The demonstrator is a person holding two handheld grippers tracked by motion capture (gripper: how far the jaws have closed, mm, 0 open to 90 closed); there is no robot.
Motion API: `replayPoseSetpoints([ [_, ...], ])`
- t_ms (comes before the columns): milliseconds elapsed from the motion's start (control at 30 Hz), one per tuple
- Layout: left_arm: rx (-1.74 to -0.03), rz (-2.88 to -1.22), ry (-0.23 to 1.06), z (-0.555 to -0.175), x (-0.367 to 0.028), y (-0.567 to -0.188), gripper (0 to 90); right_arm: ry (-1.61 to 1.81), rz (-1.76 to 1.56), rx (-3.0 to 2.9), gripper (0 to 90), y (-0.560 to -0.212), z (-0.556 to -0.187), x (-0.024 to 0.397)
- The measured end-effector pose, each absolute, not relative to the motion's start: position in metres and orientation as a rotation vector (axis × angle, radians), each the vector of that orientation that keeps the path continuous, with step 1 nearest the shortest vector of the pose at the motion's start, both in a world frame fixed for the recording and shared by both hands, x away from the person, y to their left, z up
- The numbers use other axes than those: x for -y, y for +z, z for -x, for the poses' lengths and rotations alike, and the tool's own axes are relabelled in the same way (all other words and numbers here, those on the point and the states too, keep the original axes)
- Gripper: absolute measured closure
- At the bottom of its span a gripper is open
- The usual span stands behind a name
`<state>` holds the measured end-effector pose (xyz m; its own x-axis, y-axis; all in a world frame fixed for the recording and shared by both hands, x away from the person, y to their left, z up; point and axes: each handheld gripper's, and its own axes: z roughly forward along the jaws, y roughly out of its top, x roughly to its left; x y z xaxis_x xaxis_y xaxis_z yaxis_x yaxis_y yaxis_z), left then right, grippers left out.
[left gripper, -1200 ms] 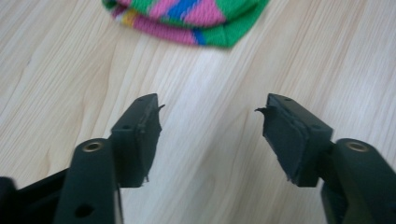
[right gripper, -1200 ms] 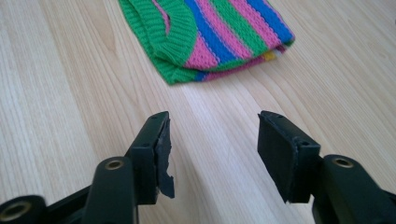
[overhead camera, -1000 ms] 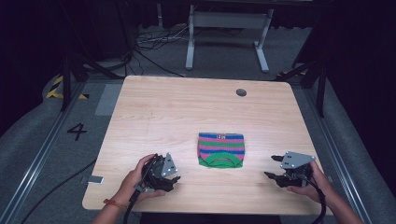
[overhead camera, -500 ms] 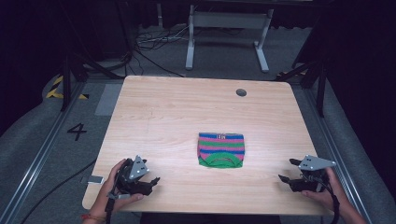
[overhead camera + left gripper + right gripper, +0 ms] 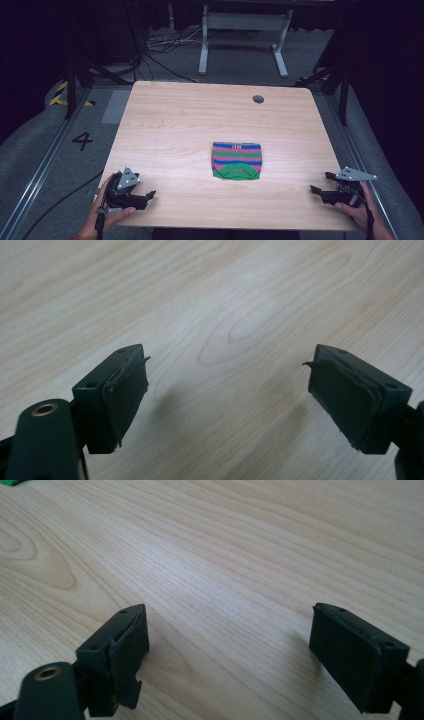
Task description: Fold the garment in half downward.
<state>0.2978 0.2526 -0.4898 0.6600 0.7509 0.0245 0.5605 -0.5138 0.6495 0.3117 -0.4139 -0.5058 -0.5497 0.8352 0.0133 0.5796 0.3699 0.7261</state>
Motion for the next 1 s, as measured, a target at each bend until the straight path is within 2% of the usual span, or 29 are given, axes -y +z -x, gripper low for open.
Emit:
replayPoseSetpoints([
  [67,-1.060,-2.199,0.357,-0.2986,-0.2567,-0.4980,14.8,0.999,-1.245,-2.287,16.7,-0.5060,-0.3124,0.4157],
  [167,-1.100,-2.170,0.372,-0.2995,-0.2589,-0.4980,15.6,1.000,-1.237,-2.294,16.1,-0.5062,-0.3127,0.4161],
  [300,-1.112,-2.180,0.406,-0.2986,-0.2573,-0.4980,14.9,1.002,-1.230,-2.302,15.6,-0.5063,-0.3133,0.4162],
  [1000,-1.159,-2.157,0.412,-0.2987,-0.2544,-0.4987,13.0,1.003,-1.224,-2.306,15.5,-0.5064,-0.3137,0.4163],
])
